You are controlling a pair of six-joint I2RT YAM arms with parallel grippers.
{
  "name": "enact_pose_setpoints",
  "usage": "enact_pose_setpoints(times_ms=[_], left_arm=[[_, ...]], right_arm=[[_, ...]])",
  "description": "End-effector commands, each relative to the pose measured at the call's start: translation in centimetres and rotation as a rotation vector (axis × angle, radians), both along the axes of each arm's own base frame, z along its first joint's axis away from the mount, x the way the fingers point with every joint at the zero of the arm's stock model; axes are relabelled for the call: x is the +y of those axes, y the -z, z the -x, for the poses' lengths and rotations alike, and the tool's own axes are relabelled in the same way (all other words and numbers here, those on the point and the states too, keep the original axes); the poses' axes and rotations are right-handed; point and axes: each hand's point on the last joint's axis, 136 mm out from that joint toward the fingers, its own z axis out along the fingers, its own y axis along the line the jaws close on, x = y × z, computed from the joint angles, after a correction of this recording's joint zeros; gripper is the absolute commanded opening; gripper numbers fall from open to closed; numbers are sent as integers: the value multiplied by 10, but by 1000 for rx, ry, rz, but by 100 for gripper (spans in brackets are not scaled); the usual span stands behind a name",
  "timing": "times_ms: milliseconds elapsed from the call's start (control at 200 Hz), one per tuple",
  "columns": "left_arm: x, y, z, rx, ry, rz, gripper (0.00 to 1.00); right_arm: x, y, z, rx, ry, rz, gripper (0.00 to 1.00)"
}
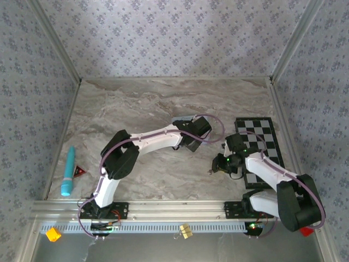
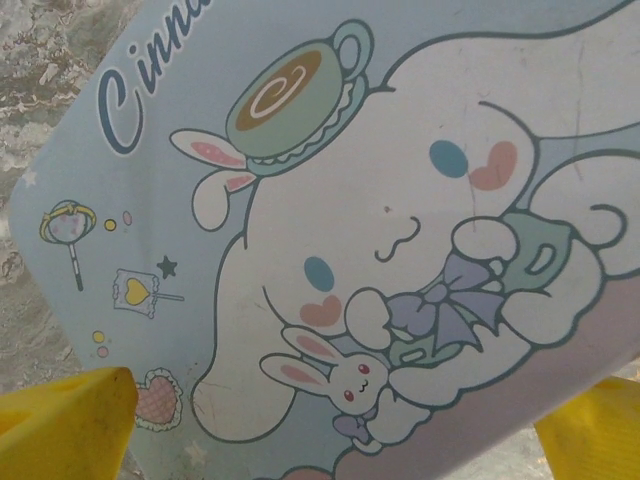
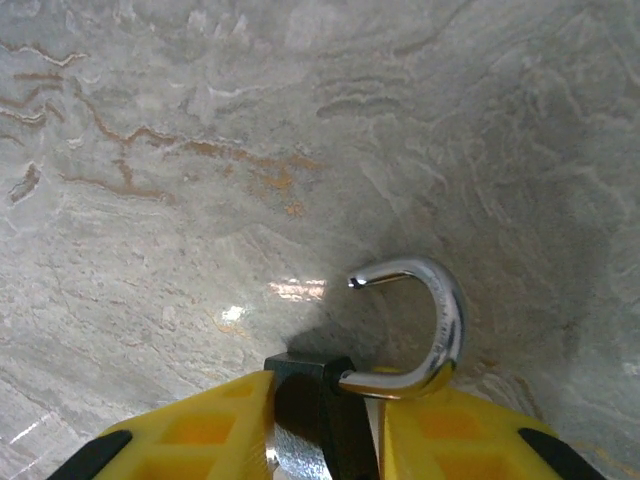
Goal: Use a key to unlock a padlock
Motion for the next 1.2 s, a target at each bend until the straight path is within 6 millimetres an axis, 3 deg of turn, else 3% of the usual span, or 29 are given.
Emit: enact_pose_setpoints(times_ms=[0,350,610,825,914,1004,1124,1199], left_arm=[[13,2,-11,-16,-48,-54,100],[34,8,-47,-49,-83,-91,99],[39,-34,-54,-121,-97,-52,99],[43,-92,-14,-154,-63,250,99],[66,-121,-1,-236,-103,366,99],[107,-139,4,-361,-188,397,100],[174,-148,5,-539,-364,342,100],[208,-154,10,-596,-434,321,100]], right_arm=[[-11,11,11,33,15,41,31],[-13,-9,4,-90,21,27,48],[-29,-33,-6,-222,94,68,51],[-30,-78,-24,-377,56,58,54],[-33,-102,-39,-479,74,59,54],[-41,-117,-55,-581,79,109,55],[-83,-121,-68,-630,153,341,58],[-106,-123,-75,-686,221,441,68]])
